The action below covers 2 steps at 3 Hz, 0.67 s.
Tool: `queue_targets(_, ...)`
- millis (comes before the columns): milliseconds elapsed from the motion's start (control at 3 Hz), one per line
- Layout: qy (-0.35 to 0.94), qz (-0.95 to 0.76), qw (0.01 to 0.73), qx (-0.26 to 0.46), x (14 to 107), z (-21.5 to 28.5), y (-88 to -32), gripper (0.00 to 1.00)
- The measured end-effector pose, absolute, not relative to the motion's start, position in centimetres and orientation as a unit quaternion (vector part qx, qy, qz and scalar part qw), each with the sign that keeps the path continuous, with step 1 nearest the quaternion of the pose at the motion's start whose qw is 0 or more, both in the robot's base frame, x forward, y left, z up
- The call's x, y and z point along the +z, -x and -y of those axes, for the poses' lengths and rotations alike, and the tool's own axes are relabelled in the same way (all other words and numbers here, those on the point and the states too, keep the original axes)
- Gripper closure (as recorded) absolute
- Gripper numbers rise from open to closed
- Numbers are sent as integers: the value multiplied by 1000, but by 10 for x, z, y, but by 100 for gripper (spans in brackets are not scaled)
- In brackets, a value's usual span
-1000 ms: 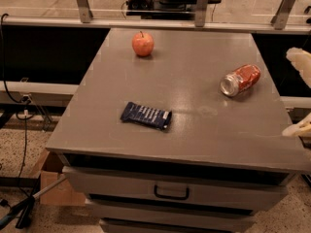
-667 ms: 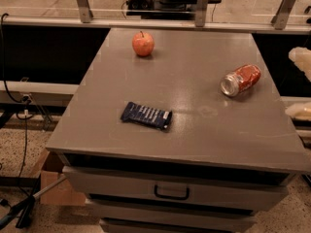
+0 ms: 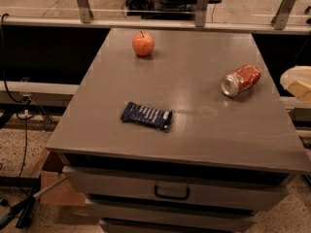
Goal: Move blue plastic bottle near orange
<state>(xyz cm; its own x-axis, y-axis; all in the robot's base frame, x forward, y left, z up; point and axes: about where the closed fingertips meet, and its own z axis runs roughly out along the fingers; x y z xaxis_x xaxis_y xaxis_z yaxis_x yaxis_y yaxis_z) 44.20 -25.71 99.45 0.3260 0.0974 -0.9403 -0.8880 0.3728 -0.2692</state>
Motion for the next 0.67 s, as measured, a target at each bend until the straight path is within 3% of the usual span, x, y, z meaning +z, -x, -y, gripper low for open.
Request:
queue_targets(333, 434, -456, 690, 358, 996, 254, -442, 100)
queue_targets(667, 435, -455, 689, 359, 997, 251, -443, 84)
